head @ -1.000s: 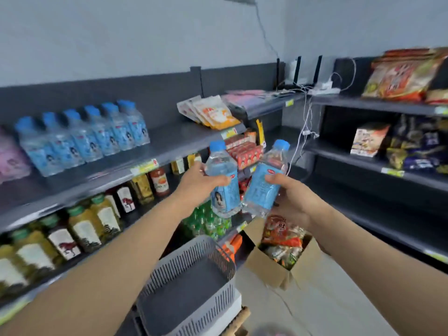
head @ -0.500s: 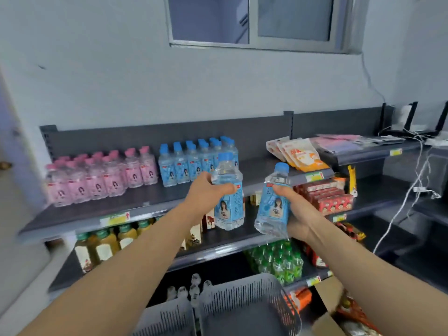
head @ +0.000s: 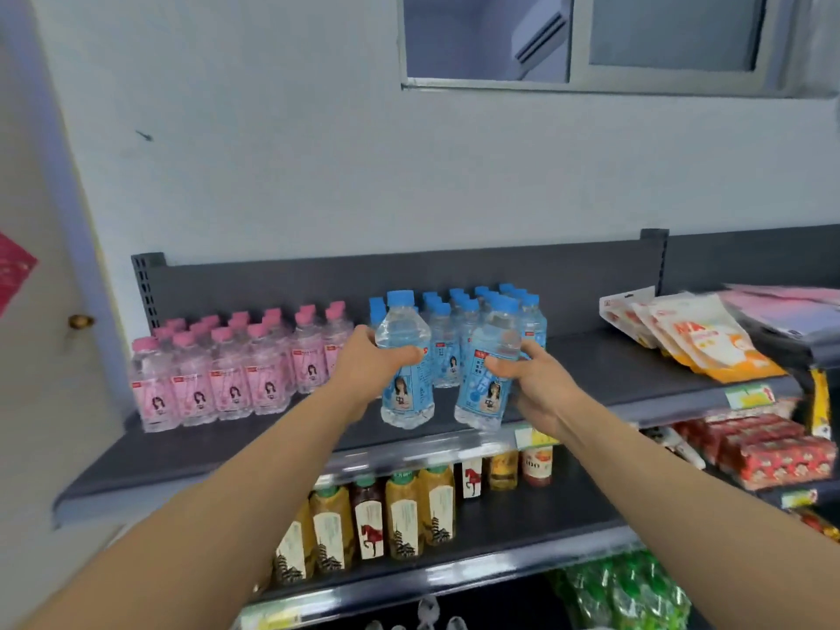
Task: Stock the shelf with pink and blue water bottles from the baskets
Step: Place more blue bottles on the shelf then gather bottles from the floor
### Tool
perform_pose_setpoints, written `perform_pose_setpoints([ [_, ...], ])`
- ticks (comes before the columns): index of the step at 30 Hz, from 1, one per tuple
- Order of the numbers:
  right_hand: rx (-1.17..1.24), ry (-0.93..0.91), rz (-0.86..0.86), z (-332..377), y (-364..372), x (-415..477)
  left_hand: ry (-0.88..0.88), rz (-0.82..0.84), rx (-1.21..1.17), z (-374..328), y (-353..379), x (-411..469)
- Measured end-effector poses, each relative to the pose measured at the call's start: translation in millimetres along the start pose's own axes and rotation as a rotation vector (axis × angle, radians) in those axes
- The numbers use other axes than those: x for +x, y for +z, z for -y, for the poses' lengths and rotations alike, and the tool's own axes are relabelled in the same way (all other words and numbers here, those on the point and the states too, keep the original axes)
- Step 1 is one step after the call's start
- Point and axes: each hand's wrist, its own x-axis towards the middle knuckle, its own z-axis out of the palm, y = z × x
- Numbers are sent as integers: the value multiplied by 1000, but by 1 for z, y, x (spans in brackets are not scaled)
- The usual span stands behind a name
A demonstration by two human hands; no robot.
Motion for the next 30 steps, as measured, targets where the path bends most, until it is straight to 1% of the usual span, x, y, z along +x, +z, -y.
perform_pose_setpoints([
  [3, -10, -24, -20, -3, 3, 33, -10, -29, -5, 16, -4, 37],
  [8, -72, -7, 26, -17, -3, 72, -57, -79, 28, 48, 3, 75],
  [14, -199, 45, 157, -32, 11, 108, -97, -139, 70, 68, 6, 90],
  [18, -266, 81, 227, -47, 24, 129, -98, -193, 161, 79, 8, 98],
  [23, -333, 92, 254, -64, 33, 145, -86, -252, 249, 90, 19, 105],
  [26, -391, 59, 246, -64, 36, 151, -87, -233, 239, 90, 22, 110],
  [30, -592, 47, 224, -70, 28, 155, -146, -82, 233, 100, 16, 111],
])
